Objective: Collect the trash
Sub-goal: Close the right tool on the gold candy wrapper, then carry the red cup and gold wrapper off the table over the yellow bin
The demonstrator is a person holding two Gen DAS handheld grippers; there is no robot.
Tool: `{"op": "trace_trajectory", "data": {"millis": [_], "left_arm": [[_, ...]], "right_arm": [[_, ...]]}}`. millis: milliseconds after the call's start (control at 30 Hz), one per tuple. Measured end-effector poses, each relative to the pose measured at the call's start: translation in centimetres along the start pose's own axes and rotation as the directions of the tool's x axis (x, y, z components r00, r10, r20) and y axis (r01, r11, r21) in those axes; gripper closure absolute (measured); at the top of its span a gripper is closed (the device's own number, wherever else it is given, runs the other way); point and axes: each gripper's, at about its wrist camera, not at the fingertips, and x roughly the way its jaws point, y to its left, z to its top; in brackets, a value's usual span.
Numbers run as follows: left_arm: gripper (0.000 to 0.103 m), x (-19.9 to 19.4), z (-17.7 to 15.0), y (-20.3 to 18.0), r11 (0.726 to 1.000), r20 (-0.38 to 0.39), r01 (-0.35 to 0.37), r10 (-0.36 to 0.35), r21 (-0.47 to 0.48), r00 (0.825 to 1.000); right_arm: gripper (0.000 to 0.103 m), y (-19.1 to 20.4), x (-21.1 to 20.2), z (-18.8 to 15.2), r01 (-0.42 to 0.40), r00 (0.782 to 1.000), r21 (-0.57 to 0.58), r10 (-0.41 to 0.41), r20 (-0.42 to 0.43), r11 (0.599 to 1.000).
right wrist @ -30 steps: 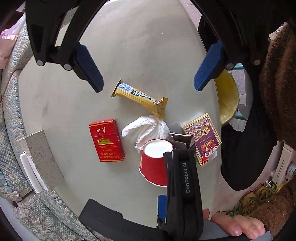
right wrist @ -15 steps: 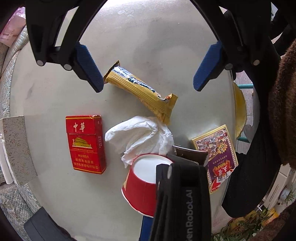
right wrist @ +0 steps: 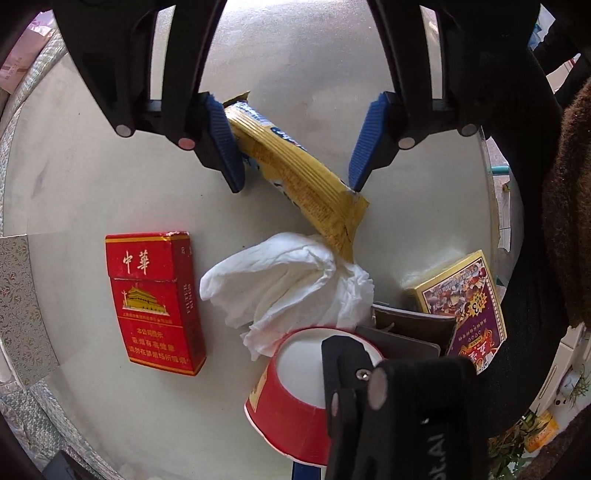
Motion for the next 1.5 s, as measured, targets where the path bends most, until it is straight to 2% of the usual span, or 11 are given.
{"op": "trace_trajectory", "data": {"millis": [133,300,400,533,700,933,1033,1133,1300,1400,1500], "left_arm": [[0.017,-0.2,0.1,-0.1,1.0,0.007,-0.009,0.009,0.006,1.0],[0.019,-0.3,0.2,0.0,0.999,0.011,-0.02,0.02,0.029,1.0],[0.019,-0.5,0.2,-0.1,0.999,0.025,-0.041,0.041,0.025,0.999],[0.019,-1.3,0.2,0.7,0.999,0.037,-0.04,0.04,0.006,0.998],[0.019,-2.7,0.0,1.8,0.999,0.062,-0.028,0.029,-0.021,0.998],[0.019,-5.9,-1.6,3.1,0.998,0.116,-0.03,0.036,-0.047,0.993],[0.019,-7.3,-3.1,2.6,0.998,0.143,-0.043,0.048,-0.038,0.988],[0.019,-8.5,-5.0,1.9,0.998,0.175,-0.062,0.066,-0.029,0.982],[0.019,-9.6,-7.9,-0.1,0.996,0.212,-0.091,0.092,-0.018,0.973],[0.019,-10.3,-8.5,-0.7,0.996,0.236,-0.088,0.086,-0.004,0.968],[0.019,-10.6,-10.0,-1.2,0.995,0.246,-0.096,0.098,-0.019,0.964]], "right_arm": [[0.07,-0.4,-0.4,-0.2,-0.007,1.0,0.034,0.006,0.003,0.999],[0.074,-0.3,-0.8,-0.5,0.009,1.0,0.091,-0.011,0.021,0.996],[0.082,-0.1,-1.3,-0.8,0.029,0.998,0.133,-0.036,0.044,0.991],[0.084,0.0,-2.1,-1.7,0.037,0.997,0.168,-0.048,0.058,0.985],[0.085,-0.8,-3.2,-2.5,0.096,0.992,0.239,-0.112,0.051,0.966],[0.085,-1.5,-6.6,-2.8,0.185,0.967,0.391,-0.239,0.093,0.901],[0.085,-1.7,-7.9,-2.7,0.224,0.949,0.509,-0.304,0.079,0.831],[0.085,-0.5,-9.1,-2.1,0.291,0.926,0.54,-0.375,0.049,0.79],[0.085,1.2,-10.2,-1.1,0.272,0.932,0.618,-0.363,0.023,0.738],[0.086,2.4,-10.8,-0.4,0.287,0.924,0.631,-0.382,0.016,0.72],[0.086,3.2,-11.8,-0.3,0.258,0.93,0.665,-0.367,0.026,0.701]]}}
